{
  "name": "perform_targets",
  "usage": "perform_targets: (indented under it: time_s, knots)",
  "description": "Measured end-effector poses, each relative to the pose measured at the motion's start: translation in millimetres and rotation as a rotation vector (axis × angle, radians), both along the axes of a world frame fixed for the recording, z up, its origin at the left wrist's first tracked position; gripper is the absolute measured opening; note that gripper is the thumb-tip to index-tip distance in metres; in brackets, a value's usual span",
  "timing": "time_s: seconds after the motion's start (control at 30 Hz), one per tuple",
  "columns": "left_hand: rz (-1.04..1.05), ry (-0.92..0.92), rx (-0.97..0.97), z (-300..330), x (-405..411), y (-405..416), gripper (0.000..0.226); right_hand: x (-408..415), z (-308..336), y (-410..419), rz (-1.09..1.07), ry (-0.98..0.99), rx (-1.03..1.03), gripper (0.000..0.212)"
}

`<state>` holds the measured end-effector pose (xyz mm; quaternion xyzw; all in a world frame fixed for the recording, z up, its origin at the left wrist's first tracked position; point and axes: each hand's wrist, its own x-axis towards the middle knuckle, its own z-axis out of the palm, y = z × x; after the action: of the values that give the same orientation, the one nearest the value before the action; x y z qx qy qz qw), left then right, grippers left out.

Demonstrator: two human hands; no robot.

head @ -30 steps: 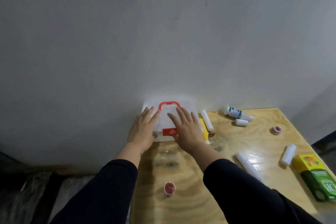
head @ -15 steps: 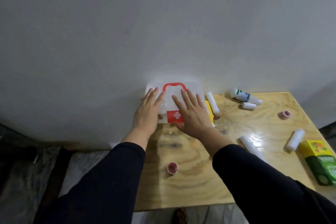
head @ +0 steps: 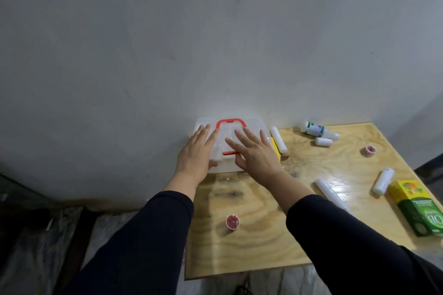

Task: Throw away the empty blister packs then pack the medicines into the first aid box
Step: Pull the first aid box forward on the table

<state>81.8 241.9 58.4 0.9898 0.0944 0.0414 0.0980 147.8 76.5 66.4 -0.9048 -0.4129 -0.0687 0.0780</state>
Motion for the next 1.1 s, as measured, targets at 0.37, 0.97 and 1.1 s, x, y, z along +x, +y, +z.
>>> perform_targets:
  time_s: [0.37,0.97,1.1]
  knots:
    - [-0.126,-0.157,0.104,56,22,17,0.059,18,41,-10,-0.232,-0.1,0.1,0.063]
    - [-0.006,-0.221,0.029,83,91,34,0.051,1,-17,-17,-0.384,0.446,-0.105,0.058]
    - [-0.02,-0.235,0.048,88,85,25,0.048,6,-10,-19,-0.363,0.377,-0.093,0.056]
